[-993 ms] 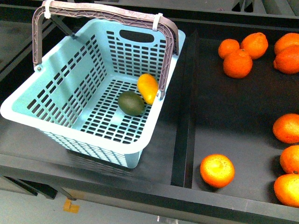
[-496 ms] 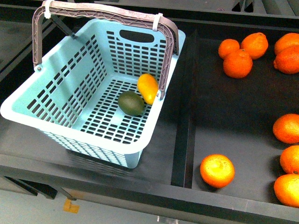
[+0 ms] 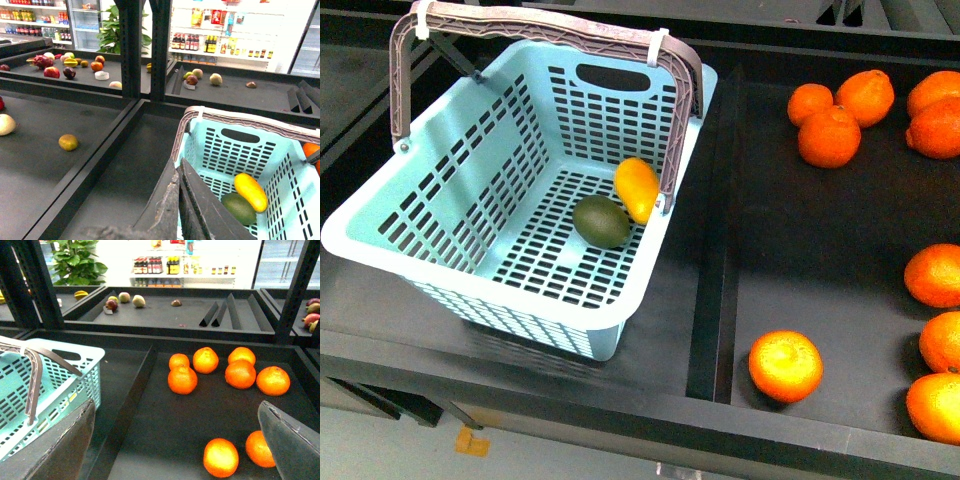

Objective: Pick mango and avocado into basket

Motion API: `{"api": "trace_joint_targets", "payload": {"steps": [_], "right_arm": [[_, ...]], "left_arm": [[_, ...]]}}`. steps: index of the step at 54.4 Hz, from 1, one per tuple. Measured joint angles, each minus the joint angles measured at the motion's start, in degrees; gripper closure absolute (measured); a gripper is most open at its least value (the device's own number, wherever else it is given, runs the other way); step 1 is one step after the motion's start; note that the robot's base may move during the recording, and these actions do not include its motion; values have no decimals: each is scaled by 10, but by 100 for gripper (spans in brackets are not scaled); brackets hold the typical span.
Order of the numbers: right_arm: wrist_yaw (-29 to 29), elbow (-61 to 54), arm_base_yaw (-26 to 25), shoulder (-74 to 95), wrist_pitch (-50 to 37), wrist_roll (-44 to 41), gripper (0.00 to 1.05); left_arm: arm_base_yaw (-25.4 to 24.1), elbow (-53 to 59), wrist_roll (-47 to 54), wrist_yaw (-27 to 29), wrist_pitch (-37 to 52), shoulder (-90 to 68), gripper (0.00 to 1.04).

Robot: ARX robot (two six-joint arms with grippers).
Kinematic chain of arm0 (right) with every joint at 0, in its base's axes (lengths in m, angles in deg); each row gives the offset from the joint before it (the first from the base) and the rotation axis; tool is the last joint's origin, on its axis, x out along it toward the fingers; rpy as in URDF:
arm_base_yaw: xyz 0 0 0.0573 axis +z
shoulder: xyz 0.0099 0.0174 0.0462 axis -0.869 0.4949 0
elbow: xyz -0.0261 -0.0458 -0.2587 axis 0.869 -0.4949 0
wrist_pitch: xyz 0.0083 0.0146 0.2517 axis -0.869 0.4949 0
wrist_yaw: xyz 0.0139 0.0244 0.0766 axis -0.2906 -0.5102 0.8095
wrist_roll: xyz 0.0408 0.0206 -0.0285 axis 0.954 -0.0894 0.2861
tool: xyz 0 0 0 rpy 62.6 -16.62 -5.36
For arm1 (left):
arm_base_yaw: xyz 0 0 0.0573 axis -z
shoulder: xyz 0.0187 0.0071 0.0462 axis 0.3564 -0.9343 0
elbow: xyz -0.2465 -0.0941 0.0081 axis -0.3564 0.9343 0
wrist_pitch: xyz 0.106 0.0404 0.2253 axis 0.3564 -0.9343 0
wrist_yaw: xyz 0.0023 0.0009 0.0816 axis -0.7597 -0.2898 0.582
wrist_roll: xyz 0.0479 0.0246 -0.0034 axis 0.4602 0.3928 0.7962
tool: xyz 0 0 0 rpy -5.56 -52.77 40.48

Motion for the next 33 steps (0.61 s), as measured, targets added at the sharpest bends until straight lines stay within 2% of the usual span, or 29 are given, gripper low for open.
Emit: {"api": "trace_joint_targets", "payload": {"steps": [14, 19, 33], "right_arm": [[0, 0, 0, 0, 0, 0, 9], [0, 0, 0, 0, 0, 0, 9], [0, 0, 0, 0, 0, 0, 9]], "left_arm": [[0, 0, 0, 0, -45, 44, 103], [0, 0, 0, 0, -134, 118, 103], [0, 0, 0, 0, -142, 139, 103]]}}
